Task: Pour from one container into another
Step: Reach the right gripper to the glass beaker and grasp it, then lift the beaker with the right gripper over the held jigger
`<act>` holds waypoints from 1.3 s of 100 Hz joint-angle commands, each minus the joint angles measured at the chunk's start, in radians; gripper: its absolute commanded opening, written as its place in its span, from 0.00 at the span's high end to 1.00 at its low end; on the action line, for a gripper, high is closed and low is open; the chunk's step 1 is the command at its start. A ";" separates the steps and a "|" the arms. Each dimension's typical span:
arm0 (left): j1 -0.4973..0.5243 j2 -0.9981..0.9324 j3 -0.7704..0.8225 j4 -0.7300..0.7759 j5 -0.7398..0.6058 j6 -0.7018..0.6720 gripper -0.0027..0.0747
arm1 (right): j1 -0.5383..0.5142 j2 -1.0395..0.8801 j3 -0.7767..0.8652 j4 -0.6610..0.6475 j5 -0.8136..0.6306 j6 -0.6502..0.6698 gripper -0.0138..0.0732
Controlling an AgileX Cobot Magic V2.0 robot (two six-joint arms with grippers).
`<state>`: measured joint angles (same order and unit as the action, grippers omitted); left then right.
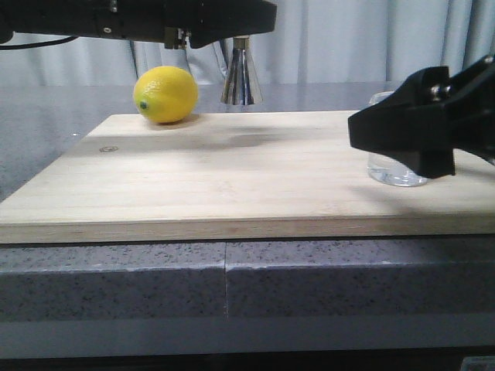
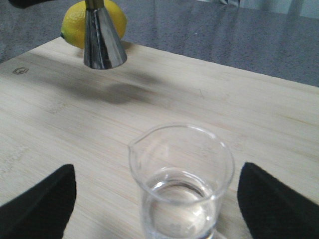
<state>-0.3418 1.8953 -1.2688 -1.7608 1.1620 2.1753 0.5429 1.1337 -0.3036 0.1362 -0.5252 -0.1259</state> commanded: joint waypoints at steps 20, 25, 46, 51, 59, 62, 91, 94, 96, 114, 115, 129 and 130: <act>-0.008 -0.059 -0.030 -0.092 0.105 -0.008 0.63 | 0.004 0.083 -0.021 -0.013 -0.201 0.001 0.15; -0.008 -0.059 -0.030 -0.092 0.105 -0.008 0.63 | 0.004 0.092 -0.021 -0.013 -0.204 0.001 0.15; -0.008 -0.059 -0.030 -0.092 0.105 -0.008 0.63 | 0.004 0.120 -0.021 -0.006 -0.205 0.001 0.15; -0.008 -0.059 -0.030 -0.092 0.105 -0.008 0.63 | 0.004 0.121 -0.021 0.000 -0.205 0.001 0.15; -0.008 -0.059 -0.030 -0.092 0.105 -0.008 0.63 | 0.004 0.121 -0.021 0.006 -0.205 0.001 0.15; -0.008 -0.059 -0.030 -0.092 0.105 -0.008 0.63 | 0.004 0.121 -0.021 0.006 -0.205 0.001 0.15; -0.008 -0.059 -0.030 -0.092 0.105 -0.008 0.63 | 0.004 0.121 -0.021 0.014 -0.201 0.001 0.43; -0.008 -0.059 -0.030 -0.092 0.105 -0.008 0.63 | 0.004 0.121 -0.021 0.014 -0.201 0.001 0.45; -0.008 -0.059 -0.030 -0.092 0.105 -0.008 0.63 | 0.004 0.121 -0.021 0.014 -0.201 0.001 0.46; -0.008 -0.059 -0.030 -0.092 0.105 -0.008 0.63 | 0.004 0.119 -0.021 0.014 -0.199 0.001 0.50; -0.008 -0.059 -0.030 -0.092 0.105 -0.008 0.63 | 0.004 0.119 -0.021 0.014 -0.199 0.001 0.50; -0.008 -0.059 -0.030 -0.092 0.105 -0.008 0.63 | 0.004 0.086 -0.053 0.014 -0.195 -0.005 0.50; -0.008 -0.059 -0.030 -0.092 0.105 -0.008 0.63 | 0.004 0.084 -0.059 0.014 -0.190 -0.005 0.50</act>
<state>-0.3418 1.8953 -1.2688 -1.7608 1.1620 2.1753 0.5429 1.2615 -0.3081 0.1519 -0.6422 -0.1240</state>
